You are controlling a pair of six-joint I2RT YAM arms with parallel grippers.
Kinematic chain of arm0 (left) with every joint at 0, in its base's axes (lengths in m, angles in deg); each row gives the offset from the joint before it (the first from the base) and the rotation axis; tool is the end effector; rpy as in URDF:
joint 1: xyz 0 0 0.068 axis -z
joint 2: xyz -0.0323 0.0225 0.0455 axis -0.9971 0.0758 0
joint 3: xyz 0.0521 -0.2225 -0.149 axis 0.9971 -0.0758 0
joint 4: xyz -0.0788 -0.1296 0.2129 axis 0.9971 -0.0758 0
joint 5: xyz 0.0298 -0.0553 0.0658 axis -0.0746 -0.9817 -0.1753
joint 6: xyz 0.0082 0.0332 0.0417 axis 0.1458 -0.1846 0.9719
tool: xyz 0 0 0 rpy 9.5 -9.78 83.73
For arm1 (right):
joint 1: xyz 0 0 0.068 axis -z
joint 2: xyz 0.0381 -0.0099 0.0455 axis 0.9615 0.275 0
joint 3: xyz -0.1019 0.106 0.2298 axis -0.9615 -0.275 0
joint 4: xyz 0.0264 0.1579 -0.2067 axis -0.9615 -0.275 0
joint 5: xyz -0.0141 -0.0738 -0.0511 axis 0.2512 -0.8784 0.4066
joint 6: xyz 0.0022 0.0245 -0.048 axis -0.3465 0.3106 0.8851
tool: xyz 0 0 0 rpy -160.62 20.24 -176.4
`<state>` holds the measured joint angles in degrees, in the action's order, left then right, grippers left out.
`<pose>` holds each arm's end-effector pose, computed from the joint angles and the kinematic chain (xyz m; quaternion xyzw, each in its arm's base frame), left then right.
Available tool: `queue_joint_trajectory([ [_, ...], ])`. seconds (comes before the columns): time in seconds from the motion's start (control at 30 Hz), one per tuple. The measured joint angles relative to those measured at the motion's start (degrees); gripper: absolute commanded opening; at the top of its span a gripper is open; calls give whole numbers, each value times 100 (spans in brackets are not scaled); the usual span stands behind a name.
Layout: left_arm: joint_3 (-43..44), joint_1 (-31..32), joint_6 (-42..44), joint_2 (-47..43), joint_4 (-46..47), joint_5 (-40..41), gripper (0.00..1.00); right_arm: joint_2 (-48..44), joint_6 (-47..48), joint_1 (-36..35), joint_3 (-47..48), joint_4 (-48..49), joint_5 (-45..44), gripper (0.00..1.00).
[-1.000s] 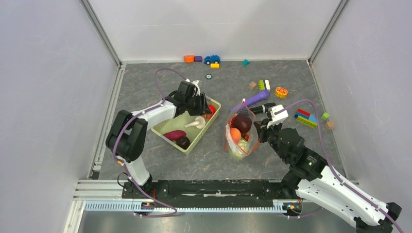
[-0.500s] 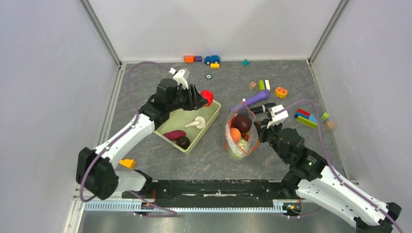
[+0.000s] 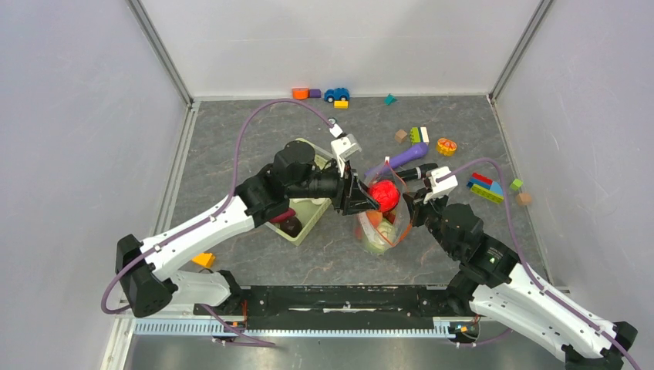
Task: Place the food in the zip-top bag and seal the zipper
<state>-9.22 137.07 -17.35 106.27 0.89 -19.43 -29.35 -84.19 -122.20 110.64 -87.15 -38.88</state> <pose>0.1677 -0.2376 0.3685 0.3575 0.6944 -0.5024 0.3709 0.1052 0.0954 0.2913 -0.1047 0.7698 0.1661 0.6073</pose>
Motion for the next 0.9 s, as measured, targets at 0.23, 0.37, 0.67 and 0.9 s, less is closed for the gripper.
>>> queue_joint_trajectory([
  [0.23, 295, 247, 363, 175, -212, 308, 30, -24, 0, 0, -2, -2, 2, 2],
  [0.37, 365, 271, 448, 439, -367, 522, 41, -22, 0, 0, -2, -2, 2, 2],
  [0.67, 494, 295, 553, 691, -688, 979, 100, -37, -2, 0, -7, 0, 2, 2],
  [0.9, 560, 304, 551, 691, -699, 1036, 100, -74, -2, 0, -26, -2, 0, 2],
])
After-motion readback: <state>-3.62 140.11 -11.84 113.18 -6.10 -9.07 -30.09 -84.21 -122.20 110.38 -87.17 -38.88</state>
